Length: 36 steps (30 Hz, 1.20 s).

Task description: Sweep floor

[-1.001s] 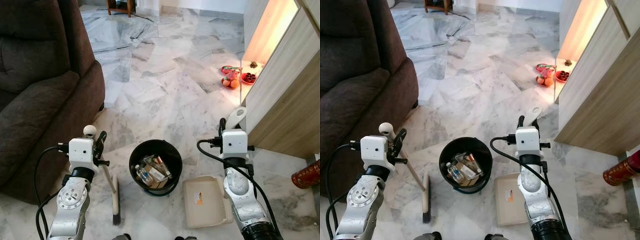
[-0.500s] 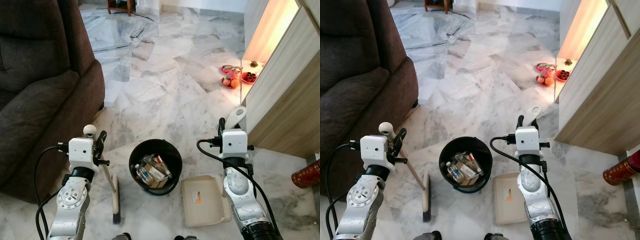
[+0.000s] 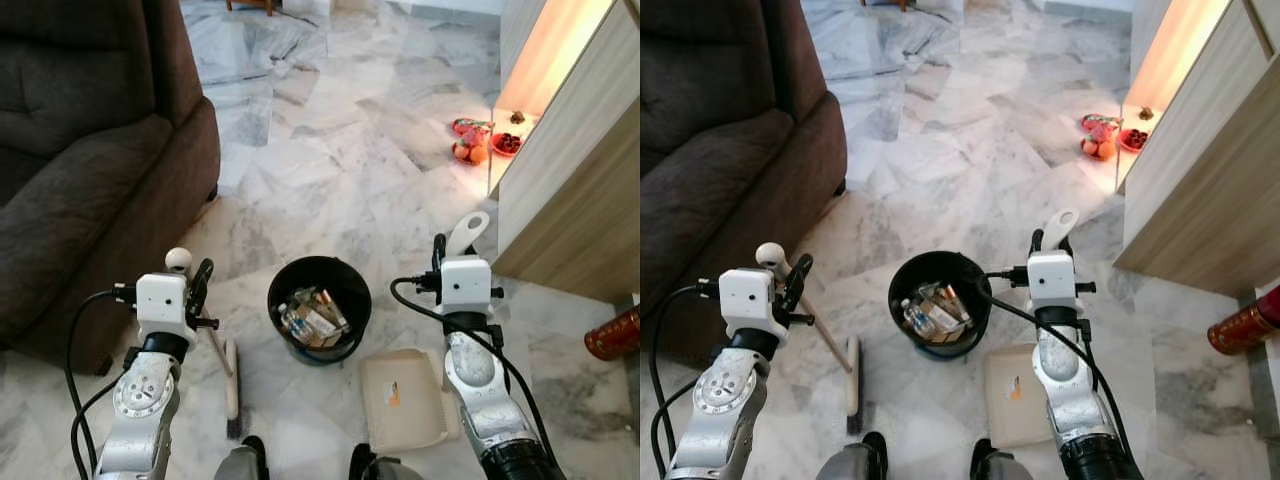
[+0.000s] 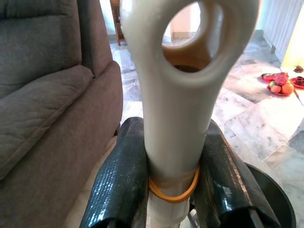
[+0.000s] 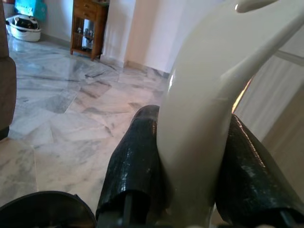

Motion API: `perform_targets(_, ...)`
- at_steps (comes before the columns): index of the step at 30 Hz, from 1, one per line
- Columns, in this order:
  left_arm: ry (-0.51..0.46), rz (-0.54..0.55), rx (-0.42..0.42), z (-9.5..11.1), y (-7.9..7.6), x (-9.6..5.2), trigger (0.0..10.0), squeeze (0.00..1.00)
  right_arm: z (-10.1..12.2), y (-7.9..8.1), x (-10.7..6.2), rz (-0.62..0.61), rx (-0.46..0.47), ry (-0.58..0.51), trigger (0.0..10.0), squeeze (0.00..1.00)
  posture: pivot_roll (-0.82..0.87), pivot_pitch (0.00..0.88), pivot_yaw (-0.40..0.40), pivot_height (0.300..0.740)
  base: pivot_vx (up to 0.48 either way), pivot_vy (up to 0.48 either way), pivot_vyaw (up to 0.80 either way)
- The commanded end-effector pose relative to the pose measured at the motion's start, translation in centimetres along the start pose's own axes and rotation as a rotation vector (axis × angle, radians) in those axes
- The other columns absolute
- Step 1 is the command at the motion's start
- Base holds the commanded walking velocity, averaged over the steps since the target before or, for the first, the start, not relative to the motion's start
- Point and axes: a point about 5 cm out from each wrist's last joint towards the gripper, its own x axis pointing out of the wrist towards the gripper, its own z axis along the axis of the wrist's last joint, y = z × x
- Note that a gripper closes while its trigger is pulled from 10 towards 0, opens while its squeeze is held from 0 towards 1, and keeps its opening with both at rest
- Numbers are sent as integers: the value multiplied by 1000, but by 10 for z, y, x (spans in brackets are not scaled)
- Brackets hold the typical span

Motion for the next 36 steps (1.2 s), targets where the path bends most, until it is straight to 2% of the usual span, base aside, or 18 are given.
perform_targets(1, -23, 4, -5, 5, 1, -1, 10000, 0, 1, 0, 0, 6, -1, -12, 10000, 0, 143, 190, 1, 740, -285, 0, 0)
perform_targets(27, -23, 3, -7, 5, 0, 0, 10000, 0, -3, 3, 0, 16, 14, 3, 10000, 0, 140, 187, 1, 740, -280, 0, 0)
perform_targets(36, -16, 10, 2, 4, 1, 1, 10000, 0, -3, 3, 0, 12, 27, 8, 10000, 0, 138, 194, 3, 740, 0, 0, 0)
